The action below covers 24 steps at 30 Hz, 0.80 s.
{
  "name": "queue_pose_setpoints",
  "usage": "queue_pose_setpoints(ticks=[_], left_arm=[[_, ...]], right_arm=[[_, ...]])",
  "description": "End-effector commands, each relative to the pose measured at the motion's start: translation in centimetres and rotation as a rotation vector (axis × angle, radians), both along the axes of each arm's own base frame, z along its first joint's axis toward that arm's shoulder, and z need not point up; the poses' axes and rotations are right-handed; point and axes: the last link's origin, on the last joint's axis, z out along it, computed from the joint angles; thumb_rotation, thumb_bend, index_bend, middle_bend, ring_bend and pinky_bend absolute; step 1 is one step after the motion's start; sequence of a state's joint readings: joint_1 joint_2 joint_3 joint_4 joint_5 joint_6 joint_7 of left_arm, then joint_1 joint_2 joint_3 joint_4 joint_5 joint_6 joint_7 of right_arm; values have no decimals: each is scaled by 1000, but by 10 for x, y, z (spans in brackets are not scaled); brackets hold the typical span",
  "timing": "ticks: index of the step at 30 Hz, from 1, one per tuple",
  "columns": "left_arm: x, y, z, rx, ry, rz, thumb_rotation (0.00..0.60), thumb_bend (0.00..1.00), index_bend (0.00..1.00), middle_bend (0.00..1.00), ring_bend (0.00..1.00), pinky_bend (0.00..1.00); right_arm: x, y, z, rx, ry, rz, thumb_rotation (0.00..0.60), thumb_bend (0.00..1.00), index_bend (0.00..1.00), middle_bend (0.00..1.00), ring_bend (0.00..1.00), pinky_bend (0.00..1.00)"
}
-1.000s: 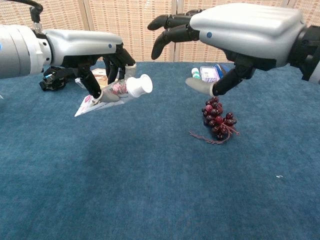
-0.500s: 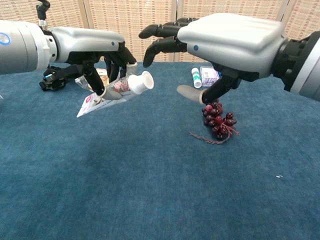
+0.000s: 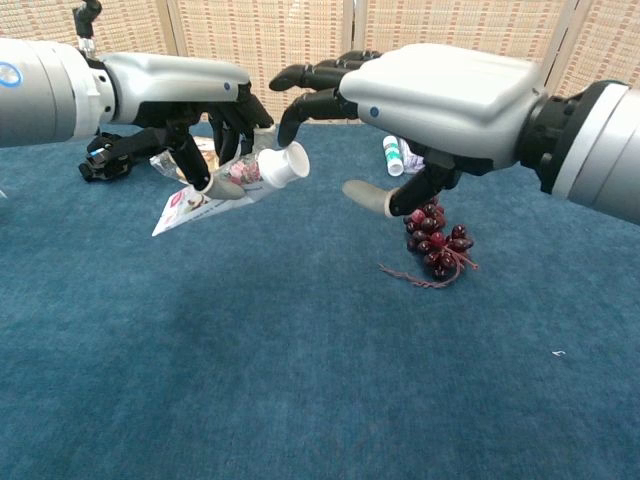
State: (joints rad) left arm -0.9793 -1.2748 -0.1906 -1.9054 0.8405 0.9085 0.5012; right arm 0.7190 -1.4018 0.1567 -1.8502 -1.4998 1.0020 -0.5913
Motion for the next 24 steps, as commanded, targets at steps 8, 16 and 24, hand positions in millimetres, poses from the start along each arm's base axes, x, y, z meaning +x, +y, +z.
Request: queue_pose_setpoints(ticks=[8, 16, 24], left_arm=[[-1, 0, 2, -2, -3, 5, 600, 370, 567, 707, 476, 327], [-5, 0, 4, -4, 1, 7, 600, 371, 573, 713, 476, 328], [-5, 1, 6, -6, -5, 10, 600, 371, 575, 715, 476, 328]], right_arm=[[-1, -1, -4, 4, 11, -9, 600, 387, 263, 13, 0, 0], [-4, -3, -4, 2, 23, -25, 600, 388, 285, 14, 0, 0], [-6, -4, -5, 9, 31, -33, 600, 387, 291, 14, 0, 0]])
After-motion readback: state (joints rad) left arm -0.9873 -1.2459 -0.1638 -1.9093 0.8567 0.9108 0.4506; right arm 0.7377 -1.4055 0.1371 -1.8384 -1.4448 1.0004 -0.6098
